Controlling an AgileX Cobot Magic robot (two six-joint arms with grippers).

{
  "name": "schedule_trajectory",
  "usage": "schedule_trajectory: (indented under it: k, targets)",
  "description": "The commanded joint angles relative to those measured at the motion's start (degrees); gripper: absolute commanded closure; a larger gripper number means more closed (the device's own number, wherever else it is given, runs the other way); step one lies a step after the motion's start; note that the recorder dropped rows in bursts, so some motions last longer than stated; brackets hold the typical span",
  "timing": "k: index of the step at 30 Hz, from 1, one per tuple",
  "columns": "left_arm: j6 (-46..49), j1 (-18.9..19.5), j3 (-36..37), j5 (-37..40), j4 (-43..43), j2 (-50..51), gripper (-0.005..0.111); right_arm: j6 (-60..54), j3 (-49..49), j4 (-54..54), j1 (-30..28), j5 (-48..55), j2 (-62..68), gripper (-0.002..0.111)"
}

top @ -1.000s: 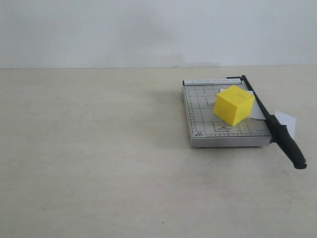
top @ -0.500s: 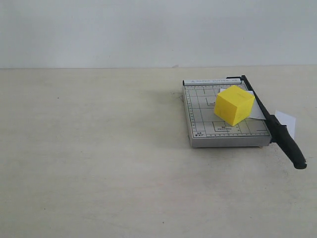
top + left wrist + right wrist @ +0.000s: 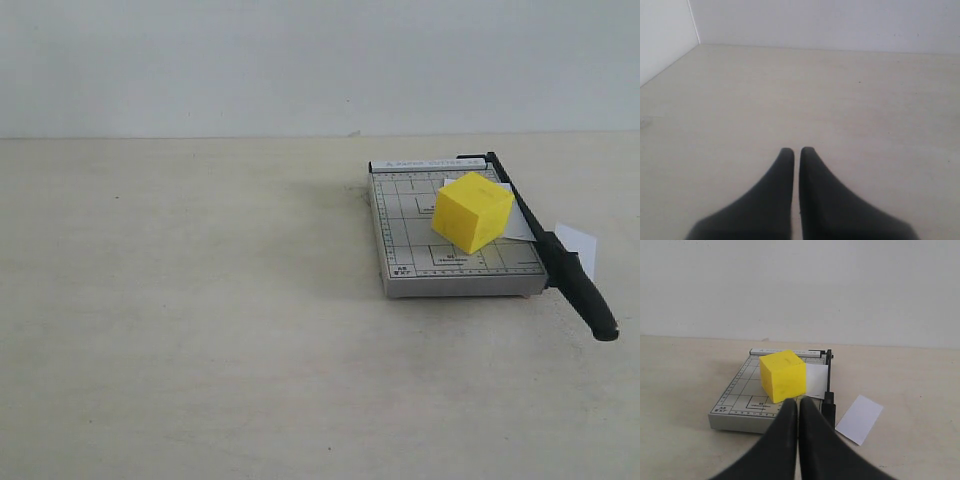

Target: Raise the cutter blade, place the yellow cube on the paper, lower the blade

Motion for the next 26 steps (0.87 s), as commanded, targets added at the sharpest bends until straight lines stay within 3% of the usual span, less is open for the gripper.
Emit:
schedule_trajectory:
  k: [1,26]
  targets:
    - [-0.15,0.09,0.20,-0.20,0.31,-0.21,0.102,-0.13,0.19,0.22,-0.05,-0.07,-0.37,0.107]
    - [-0.15,0.09,0.20,-0.20,0.31,-0.21,0.102,0.24,0.19,0.22,-0.05,-0.90,-0.37,0.107]
